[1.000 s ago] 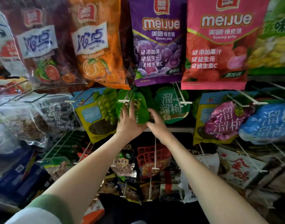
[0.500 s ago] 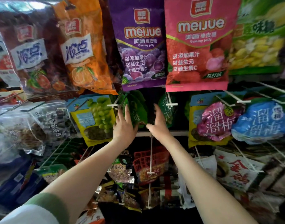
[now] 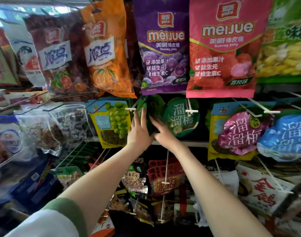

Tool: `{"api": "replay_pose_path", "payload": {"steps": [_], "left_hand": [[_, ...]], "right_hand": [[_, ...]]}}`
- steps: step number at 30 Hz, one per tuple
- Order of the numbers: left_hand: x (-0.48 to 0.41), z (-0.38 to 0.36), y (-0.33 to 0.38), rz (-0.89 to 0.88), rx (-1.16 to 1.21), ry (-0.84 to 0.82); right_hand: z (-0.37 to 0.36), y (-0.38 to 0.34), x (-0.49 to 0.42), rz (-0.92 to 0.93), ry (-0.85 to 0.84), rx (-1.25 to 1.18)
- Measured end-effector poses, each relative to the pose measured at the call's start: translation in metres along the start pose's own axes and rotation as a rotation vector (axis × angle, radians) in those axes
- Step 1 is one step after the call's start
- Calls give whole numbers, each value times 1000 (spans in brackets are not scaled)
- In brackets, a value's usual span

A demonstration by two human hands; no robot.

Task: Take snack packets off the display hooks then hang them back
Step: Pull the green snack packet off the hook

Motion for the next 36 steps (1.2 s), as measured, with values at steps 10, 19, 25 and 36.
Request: {"api": "replay_pose_path", "payload": {"steps": [10, 19, 25, 36], "left_hand": [[1, 15, -8, -3, -234, 55], [12, -12, 21, -172, -188, -161], [27, -19, 92, -252, -138, -310], [30, -8, 244, -288, 409, -290]], "right_hand": [[22, 36, -6, -300, 19, 245], [31, 27, 20, -205, 65, 376], [82, 15, 102, -182, 235, 334], [194, 30, 218, -375, 604, 249]]}}
Point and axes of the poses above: each hand's wrist, its own x-axis away from the middle knuckle, its own z-axis out of the back of the hand, y = z × x, the point moved 4 cm from there along -x, towards the middle knuckle, and after that the axes turned 10 degrees about -y, right-handed, at the moved point
